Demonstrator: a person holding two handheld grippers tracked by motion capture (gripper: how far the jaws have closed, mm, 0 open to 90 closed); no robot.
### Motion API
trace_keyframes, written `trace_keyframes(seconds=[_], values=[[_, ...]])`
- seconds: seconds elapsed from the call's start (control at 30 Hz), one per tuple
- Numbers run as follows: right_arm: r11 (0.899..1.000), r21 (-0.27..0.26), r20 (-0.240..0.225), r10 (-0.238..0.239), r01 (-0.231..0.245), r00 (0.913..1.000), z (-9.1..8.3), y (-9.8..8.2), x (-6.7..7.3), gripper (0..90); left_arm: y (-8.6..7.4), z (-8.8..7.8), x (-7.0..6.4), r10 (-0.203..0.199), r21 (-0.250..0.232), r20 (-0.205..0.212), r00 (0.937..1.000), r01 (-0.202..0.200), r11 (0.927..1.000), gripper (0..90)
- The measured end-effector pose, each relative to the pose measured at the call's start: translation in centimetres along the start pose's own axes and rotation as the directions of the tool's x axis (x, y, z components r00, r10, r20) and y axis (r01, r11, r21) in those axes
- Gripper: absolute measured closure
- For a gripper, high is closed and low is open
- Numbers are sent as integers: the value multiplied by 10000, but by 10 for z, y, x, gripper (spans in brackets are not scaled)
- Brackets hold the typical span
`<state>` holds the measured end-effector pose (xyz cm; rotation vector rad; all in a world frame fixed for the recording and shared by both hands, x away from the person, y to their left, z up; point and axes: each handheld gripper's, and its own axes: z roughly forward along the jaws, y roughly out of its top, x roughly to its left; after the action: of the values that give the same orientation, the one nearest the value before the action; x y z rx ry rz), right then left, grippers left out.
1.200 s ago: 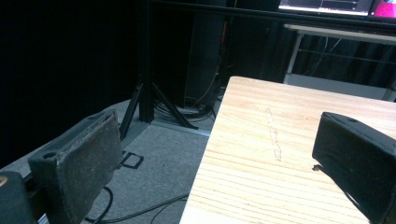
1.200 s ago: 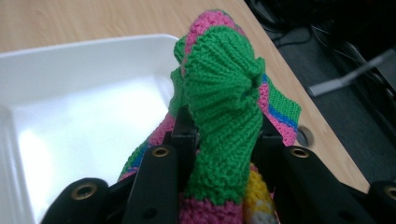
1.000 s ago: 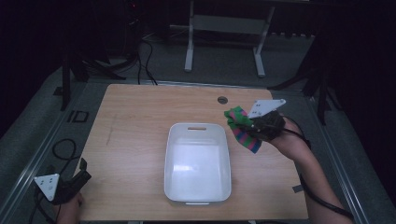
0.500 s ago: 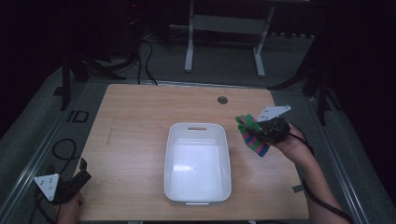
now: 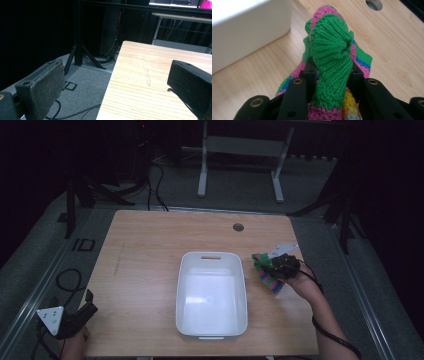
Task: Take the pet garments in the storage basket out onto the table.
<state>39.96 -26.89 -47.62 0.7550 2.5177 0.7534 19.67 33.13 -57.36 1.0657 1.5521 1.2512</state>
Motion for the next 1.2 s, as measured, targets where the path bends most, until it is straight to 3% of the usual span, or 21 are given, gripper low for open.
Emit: trace_keyframes(seconds=[0.13,0.37,0.57,0.7,0.87,1.0,1.2], values=[[9999,135,178,34,-36,9998,15,-4,0,690,0,0,0,12,2,10,10000,-12,10000,19],[9984,371,85,426,-429,9991,41,-14,1,686,0,0,0,19,-3,5,10000,-19,10000,19],[9974,531,-54,488,-485,9988,59,-20,9,674,0,0,0,29,-10,-4,10000,-29,10000,19],[9972,551,-57,506,-502,9987,59,-19,10,644,0,0,0,38,-14,2,10000,-38,10000,19],[9963,661,-327,572,-549,9978,54,-16,10,512,0,0,0,-6,-5,-12,10000,6,10000,19],[9979,456,-426,484,-465,9979,45,-12,12,389,0,0,0,-6,-10,-22,10000,6,10000,18],[9988,-142,-507,462,-470,9976,20,-8,15,284,0,0,0,-4,-29,-31,10000,4,10000,19]])
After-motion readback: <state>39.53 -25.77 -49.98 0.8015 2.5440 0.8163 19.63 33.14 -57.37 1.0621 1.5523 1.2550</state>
